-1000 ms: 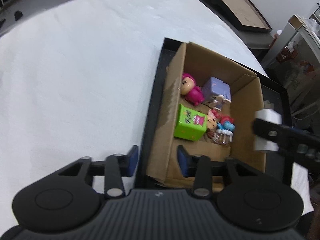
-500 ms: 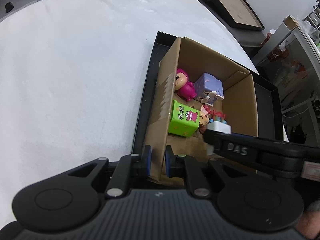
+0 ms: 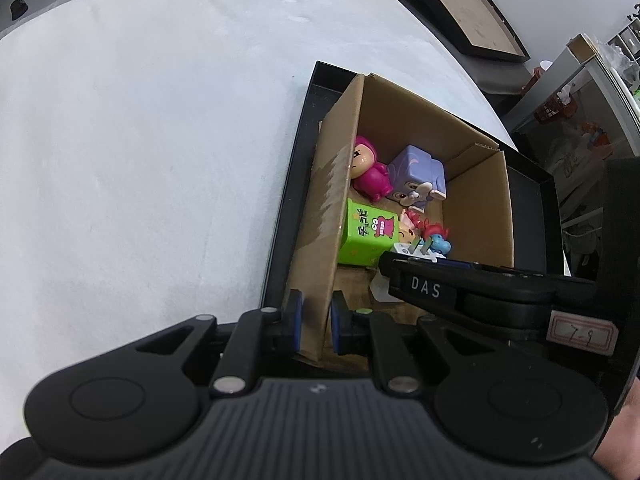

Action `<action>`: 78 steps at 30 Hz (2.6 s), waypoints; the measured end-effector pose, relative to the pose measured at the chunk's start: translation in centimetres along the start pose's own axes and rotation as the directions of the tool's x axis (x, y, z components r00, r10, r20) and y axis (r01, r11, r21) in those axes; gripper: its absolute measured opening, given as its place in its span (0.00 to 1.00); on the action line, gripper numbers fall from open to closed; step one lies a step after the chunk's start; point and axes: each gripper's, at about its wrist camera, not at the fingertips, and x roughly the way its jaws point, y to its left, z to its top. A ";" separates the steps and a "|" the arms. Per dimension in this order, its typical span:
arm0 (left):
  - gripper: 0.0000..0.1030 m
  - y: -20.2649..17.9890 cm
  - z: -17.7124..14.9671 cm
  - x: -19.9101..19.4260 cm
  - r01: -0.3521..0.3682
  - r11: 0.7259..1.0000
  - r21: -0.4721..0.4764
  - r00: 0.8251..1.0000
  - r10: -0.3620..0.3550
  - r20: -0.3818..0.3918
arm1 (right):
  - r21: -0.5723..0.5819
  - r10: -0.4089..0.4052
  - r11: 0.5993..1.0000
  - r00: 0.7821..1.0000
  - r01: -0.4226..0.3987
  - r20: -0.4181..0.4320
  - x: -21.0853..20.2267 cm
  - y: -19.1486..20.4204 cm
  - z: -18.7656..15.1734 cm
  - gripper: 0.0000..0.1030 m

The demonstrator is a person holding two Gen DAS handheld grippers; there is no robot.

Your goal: Organize rigid objects

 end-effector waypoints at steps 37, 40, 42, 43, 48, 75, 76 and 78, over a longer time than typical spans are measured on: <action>0.43 -5.4 -1.5 -8.7 -0.075 0.995 0.062 0.991 0.067 0.117 | 0.139 0.005 0.989 0.964 -0.044 0.267 -13.2 -7.3 -2.8 0.77; 0.58 -6.0 -1.9 -10.1 -0.044 0.996 0.072 0.990 0.034 0.137 | 0.149 -0.014 0.988 0.955 -0.032 0.297 -14.7 -7.8 -3.5 0.92; 0.69 -6.8 -2.3 -10.9 -0.043 0.995 0.094 0.988 0.029 0.150 | 0.151 -0.025 0.988 0.946 -0.026 0.324 -15.7 -8.1 -4.0 0.97; 0.71 -7.0 -2.4 -11.1 -0.042 0.994 0.104 0.988 0.026 0.154 | 0.157 -0.031 0.987 0.942 -0.023 0.334 -16.2 -8.3 -4.2 1.00; 0.80 -8.5 -3.3 -12.8 -0.037 0.988 0.151 0.984 0.010 0.177 | 0.208 -0.056 0.978 0.928 -0.023 0.369 -18.6 -9.8 -5.6 1.00; 0.88 -10.5 -8.7 -21.0 -0.037 0.942 0.334 0.952 -0.069 0.299 | 0.314 -0.200 0.948 0.869 0.055 0.453 -26.9 -9.8 -12.1 1.00; 0.88 -10.5 -8.9 -21.3 -0.038 0.941 0.336 0.951 -0.070 0.301 | 0.313 -0.205 0.948 0.867 0.060 0.454 -27.1 -9.6 -12.3 1.00; 0.88 -10.4 -9.3 -21.9 -0.047 0.938 0.345 0.948 -0.067 0.311 | 0.310 -0.217 0.948 0.863 0.075 0.457 -27.6 -9.1 -12.8 1.00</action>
